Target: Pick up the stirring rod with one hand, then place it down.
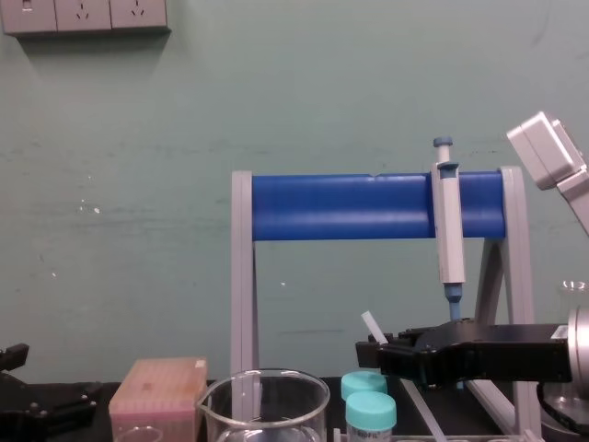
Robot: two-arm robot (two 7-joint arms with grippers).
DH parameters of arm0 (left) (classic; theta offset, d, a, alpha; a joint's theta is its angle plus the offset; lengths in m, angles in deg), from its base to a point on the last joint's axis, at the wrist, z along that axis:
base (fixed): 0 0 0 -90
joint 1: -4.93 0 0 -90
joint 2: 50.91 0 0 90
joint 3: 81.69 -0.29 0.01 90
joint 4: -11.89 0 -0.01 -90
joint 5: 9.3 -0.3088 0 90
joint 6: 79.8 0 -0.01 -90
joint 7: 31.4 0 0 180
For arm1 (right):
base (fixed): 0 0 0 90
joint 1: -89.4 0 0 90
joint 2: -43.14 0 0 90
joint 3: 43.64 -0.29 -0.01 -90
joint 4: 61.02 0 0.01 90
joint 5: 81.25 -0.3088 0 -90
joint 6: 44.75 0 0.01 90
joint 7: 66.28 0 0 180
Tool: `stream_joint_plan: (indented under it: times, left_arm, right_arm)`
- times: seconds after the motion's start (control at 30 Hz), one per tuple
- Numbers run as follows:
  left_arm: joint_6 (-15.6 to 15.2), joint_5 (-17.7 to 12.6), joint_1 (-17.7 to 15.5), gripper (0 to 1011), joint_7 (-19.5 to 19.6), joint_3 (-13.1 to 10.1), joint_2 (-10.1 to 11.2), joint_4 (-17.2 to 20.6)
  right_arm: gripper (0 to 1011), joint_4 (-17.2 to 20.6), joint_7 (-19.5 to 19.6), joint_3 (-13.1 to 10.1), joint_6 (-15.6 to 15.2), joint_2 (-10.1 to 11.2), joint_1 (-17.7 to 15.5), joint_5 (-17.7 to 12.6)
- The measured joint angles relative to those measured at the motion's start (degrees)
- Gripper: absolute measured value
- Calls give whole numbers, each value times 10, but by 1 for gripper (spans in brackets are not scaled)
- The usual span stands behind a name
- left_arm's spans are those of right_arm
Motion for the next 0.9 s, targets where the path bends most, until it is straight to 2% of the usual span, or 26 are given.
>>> stream_joint_plan:
  times: [0.07,0.23,0.47,0.57,0.73,0.83,0.9]
  left_arm:
    - [0,0,0,1000,0,0,0,0]
    - [0,0,0,1000,0,0,0,0]
    - [0,0,0,1000,0,0,0,0]
    - [0,0,0,1000,0,0,0,0]
    - [0,0,0,1000,0,0,0,0]
    - [0,0,0,1000,0,0,0,0]
    - [0,0,0,1000,0,0,0,0]
  right_arm:
    - [170,0,0,0,0,0,0,0]
    - [70,0,0,0,0,0,0,0]
    - [70,4,0,-13,16,-4,-11,-11]
    - [70,5,0,-23,31,-9,-19,-21]
    - [70,6,-2,-42,76,-16,-35,-39]
    - [70,10,-5,-57,116,-19,-48,-47]
    - [70,15,-9,-64,128,-18,-53,-51]
